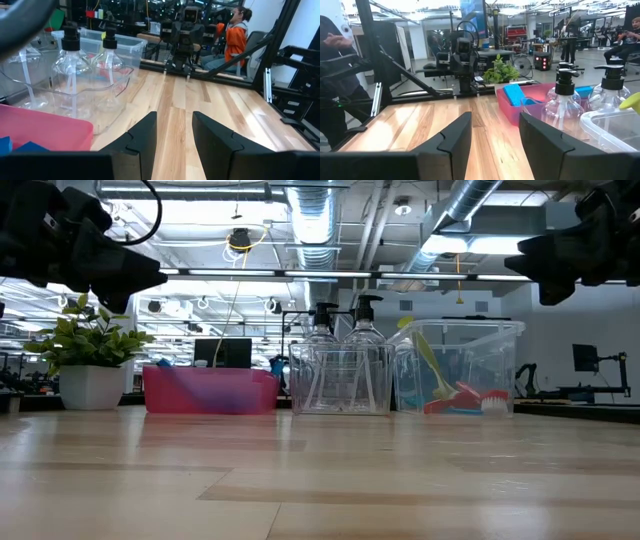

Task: Pick & Place Kitchen Sink Supplies
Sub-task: Return to Home Position

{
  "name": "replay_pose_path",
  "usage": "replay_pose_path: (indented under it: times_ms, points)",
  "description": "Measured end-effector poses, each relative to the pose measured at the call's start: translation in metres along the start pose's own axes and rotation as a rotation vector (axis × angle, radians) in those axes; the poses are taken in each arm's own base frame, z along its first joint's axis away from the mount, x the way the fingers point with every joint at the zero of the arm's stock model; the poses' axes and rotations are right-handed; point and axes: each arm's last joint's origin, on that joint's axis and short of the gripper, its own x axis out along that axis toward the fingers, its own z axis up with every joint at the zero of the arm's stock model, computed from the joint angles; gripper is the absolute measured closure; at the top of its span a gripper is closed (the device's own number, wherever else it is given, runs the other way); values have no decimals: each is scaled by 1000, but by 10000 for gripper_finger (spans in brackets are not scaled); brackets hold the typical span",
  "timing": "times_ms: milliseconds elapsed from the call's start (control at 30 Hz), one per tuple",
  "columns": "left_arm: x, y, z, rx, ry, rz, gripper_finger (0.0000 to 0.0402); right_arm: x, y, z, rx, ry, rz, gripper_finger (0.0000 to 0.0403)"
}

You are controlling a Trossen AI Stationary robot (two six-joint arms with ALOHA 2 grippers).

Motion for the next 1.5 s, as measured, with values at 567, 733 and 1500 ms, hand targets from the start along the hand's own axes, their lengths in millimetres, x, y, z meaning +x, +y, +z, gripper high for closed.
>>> replay_pose_path:
  times_ms: [567,733,1500]
  points:
    - [2,2,0,-4,-5,106,275,0,0,0,-1,1,2,244]
    - [2,2,0,-4,-5,106,275,0,0,0,-1,1,2,242]
    - [2,2,0,-4,-6,105,275,0,0,0,-9,2,3,243]
